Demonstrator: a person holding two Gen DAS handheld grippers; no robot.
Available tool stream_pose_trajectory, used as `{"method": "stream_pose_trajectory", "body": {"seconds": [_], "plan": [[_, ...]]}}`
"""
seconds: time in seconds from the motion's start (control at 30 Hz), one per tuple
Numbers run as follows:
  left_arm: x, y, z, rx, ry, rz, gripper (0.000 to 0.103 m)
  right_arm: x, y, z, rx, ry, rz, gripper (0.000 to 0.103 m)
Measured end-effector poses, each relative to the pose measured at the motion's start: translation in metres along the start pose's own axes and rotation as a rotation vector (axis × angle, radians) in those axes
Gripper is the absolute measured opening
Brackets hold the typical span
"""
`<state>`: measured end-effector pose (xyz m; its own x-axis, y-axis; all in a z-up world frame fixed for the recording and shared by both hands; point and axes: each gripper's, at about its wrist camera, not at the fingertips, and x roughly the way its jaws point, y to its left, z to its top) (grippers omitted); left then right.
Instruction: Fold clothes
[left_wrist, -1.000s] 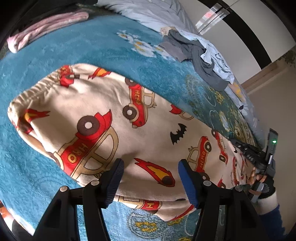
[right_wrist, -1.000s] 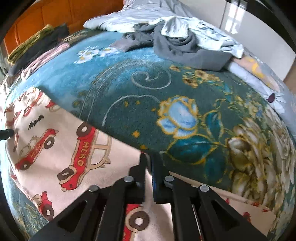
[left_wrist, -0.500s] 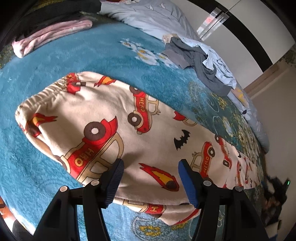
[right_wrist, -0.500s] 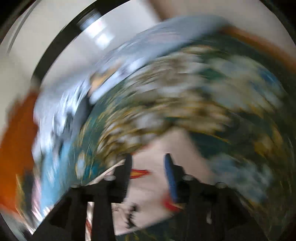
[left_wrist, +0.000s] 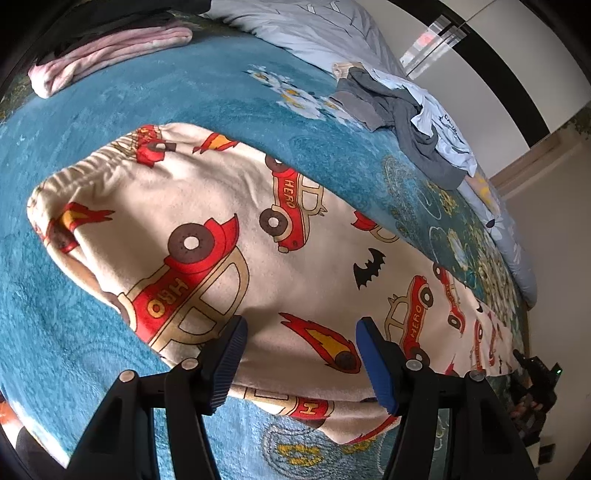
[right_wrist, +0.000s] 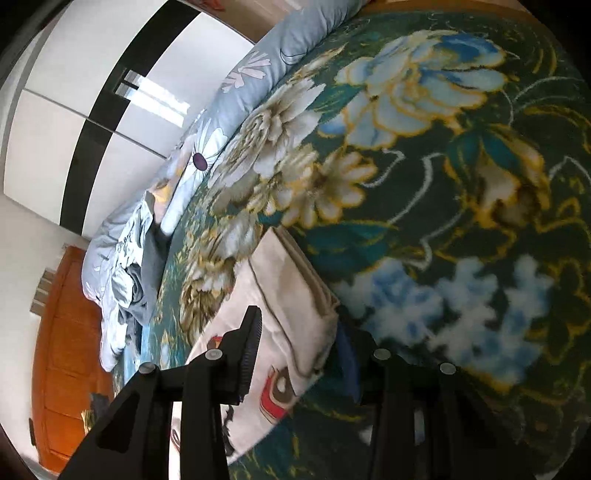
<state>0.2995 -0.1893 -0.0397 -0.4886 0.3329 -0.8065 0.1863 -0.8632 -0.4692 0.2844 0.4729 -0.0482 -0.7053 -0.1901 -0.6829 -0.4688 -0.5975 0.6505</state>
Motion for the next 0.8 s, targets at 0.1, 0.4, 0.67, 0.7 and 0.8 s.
{"method": "stream_pose_trajectory", "body": {"seconds": [0.1,0.4,0.67,0.7,0.8], "plan": [[0.001,-0.001,0.000,0.004,0.002,0.002,0.065,0.002,0.007,-0.001,-0.042,0.005,-0.018,0.011],[0.001,0.002,-0.001,-0.008,0.010,-0.012,0.065,-0.009,-0.015,0.015,0.009,-0.049,-0.018,0.008],[-0.001,0.006,-0.003,-0.019,0.011,-0.027,0.065,-0.019,-0.004,0.014,0.013,-0.064,0.015,0.009],[-0.001,0.006,-0.003,-0.019,0.010,-0.028,0.065,-0.020,-0.004,0.014,0.005,-0.063,0.007,0.010],[-0.001,0.006,-0.004,-0.019,0.011,-0.031,0.065,-0.021,-0.007,0.014,0.023,-0.077,-0.018,0.010]]}}
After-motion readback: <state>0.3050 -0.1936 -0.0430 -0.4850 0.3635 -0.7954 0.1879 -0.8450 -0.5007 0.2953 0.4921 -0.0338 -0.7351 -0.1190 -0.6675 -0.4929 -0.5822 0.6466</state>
